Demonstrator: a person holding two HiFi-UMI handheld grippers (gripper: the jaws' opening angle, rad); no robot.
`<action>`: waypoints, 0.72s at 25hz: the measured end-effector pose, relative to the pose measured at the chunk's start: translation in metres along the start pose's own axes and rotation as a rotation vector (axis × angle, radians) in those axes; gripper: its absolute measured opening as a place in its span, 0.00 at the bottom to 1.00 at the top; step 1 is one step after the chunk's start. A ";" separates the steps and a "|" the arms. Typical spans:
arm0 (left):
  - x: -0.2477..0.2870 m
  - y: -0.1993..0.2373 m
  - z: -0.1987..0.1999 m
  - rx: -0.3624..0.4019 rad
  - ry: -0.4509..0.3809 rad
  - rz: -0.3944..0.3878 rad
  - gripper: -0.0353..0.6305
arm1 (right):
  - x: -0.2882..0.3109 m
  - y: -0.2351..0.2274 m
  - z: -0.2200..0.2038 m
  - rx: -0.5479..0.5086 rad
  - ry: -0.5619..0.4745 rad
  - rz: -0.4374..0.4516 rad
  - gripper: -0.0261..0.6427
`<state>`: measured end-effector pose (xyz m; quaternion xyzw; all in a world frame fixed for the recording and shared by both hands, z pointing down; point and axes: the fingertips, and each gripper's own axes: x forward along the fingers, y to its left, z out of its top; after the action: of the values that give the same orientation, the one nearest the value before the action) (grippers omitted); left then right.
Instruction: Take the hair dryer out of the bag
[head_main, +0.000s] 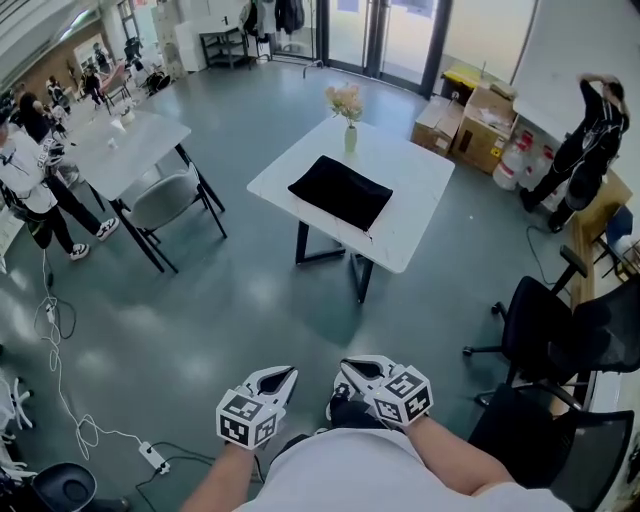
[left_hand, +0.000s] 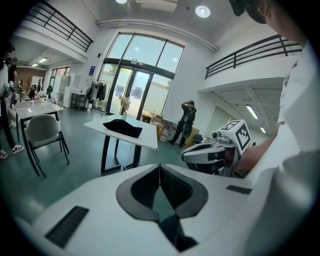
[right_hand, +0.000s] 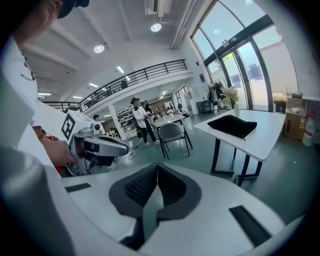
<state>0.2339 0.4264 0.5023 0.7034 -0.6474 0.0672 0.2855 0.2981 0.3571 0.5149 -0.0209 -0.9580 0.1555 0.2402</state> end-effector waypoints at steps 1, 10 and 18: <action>0.005 0.008 0.005 0.001 0.004 0.007 0.08 | 0.007 -0.007 0.008 -0.003 -0.007 0.005 0.06; 0.080 0.053 0.087 0.029 0.007 -0.001 0.08 | 0.041 -0.091 0.069 0.006 -0.032 0.003 0.06; 0.143 0.081 0.132 0.071 0.063 -0.006 0.08 | 0.063 -0.165 0.109 -0.001 -0.027 0.010 0.06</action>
<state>0.1428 0.2368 0.4846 0.7125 -0.6334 0.1113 0.2806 0.1973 0.1759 0.5030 -0.0234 -0.9611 0.1563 0.2263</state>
